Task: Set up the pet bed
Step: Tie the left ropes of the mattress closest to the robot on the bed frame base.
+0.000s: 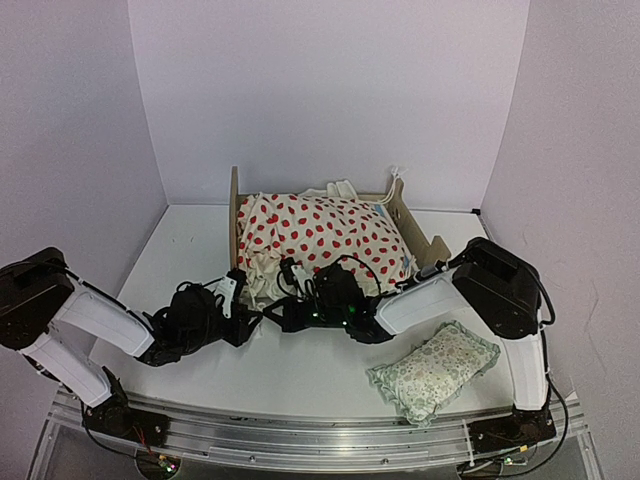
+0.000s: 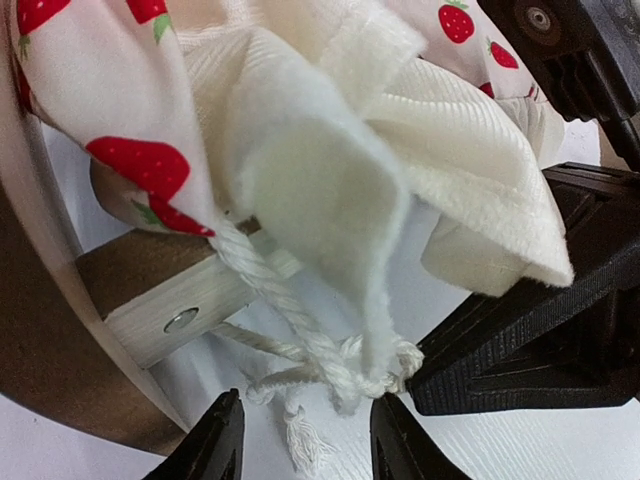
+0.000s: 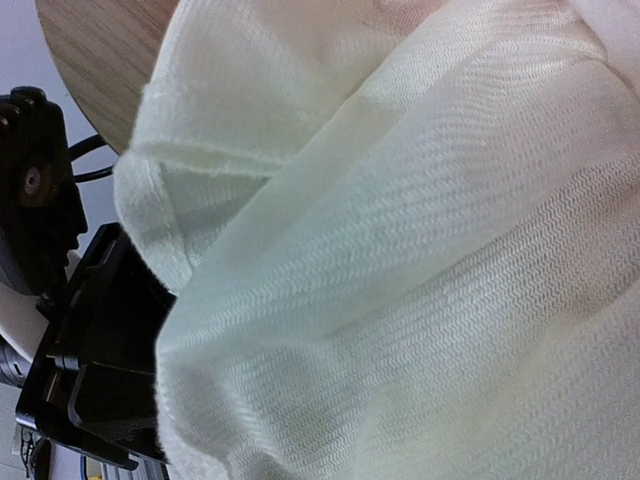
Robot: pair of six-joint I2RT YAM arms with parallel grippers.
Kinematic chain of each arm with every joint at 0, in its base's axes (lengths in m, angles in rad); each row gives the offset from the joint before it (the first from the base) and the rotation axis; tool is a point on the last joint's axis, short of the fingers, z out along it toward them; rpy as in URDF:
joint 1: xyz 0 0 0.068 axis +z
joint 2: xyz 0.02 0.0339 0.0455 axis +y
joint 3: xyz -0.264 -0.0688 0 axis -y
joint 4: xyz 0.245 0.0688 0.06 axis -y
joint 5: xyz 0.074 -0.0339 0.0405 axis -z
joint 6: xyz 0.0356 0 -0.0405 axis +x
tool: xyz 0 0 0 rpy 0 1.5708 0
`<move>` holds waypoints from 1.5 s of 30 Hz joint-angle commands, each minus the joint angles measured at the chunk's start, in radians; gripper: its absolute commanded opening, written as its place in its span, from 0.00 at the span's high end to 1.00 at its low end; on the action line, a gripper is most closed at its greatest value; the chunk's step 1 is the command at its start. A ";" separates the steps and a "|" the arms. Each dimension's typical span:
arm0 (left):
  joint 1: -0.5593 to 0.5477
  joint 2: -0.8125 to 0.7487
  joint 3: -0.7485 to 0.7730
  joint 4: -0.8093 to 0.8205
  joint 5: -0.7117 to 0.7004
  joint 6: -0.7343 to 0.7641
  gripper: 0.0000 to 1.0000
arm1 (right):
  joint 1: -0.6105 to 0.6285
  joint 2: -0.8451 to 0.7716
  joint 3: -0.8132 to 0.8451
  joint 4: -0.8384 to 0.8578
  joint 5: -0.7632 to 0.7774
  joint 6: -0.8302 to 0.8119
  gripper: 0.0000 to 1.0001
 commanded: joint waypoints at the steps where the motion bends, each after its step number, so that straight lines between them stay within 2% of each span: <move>1: 0.005 0.023 0.009 0.082 -0.023 0.041 0.60 | 0.007 -0.049 0.027 -0.003 -0.009 0.005 1.00; 7: 0.005 0.054 0.010 0.114 -0.014 0.057 0.69 | 0.006 -0.055 0.022 -0.009 -0.004 0.000 1.00; 14: 0.005 0.011 0.016 0.008 0.016 0.064 0.54 | 0.006 -0.077 0.039 -0.059 0.040 -0.030 1.00; 22: 0.005 -0.208 -0.021 -0.177 0.011 0.047 0.49 | 0.005 -0.098 0.073 -0.147 0.130 -0.085 1.00; 28: 0.006 -0.329 -0.048 -0.224 0.018 0.035 0.49 | 0.005 -0.119 0.106 -0.183 0.128 -0.120 1.00; 36: 0.005 -0.233 -0.015 -0.196 -0.013 0.075 0.54 | 0.005 -0.144 0.159 -0.247 0.121 -0.176 1.00; 45: 0.005 -0.195 -0.025 -0.092 -0.033 0.098 0.54 | 0.005 -0.172 0.170 -0.271 0.107 -0.188 1.00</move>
